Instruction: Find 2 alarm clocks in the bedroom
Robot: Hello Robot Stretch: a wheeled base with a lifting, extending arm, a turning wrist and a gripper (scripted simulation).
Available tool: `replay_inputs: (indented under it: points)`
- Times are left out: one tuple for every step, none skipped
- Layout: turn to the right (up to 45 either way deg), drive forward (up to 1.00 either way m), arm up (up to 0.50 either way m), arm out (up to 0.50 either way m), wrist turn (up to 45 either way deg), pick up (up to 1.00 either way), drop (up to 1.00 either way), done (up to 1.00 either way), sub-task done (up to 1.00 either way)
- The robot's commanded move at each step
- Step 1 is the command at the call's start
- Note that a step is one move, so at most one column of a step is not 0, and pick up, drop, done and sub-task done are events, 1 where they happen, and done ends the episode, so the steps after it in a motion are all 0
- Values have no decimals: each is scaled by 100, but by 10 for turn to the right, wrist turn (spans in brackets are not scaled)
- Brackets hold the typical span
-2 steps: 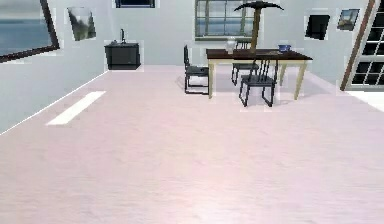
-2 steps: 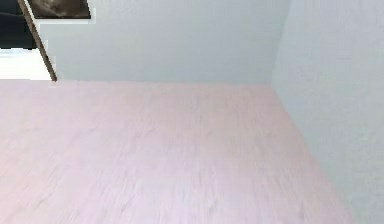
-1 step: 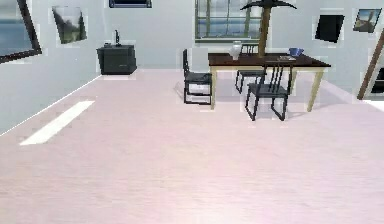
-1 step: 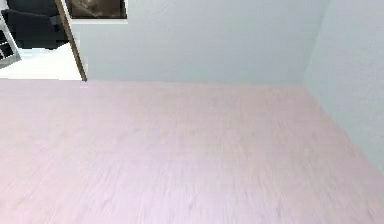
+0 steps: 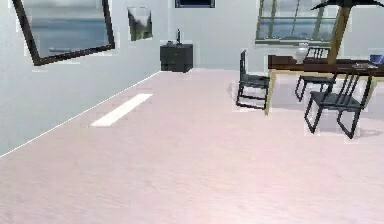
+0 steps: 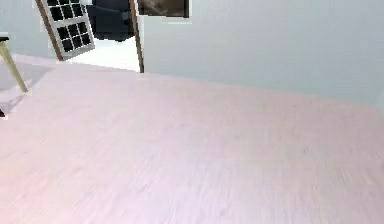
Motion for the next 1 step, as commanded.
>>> replay_inputs:
  points:
    - [0,100,0,0,0,0,0,0,0]
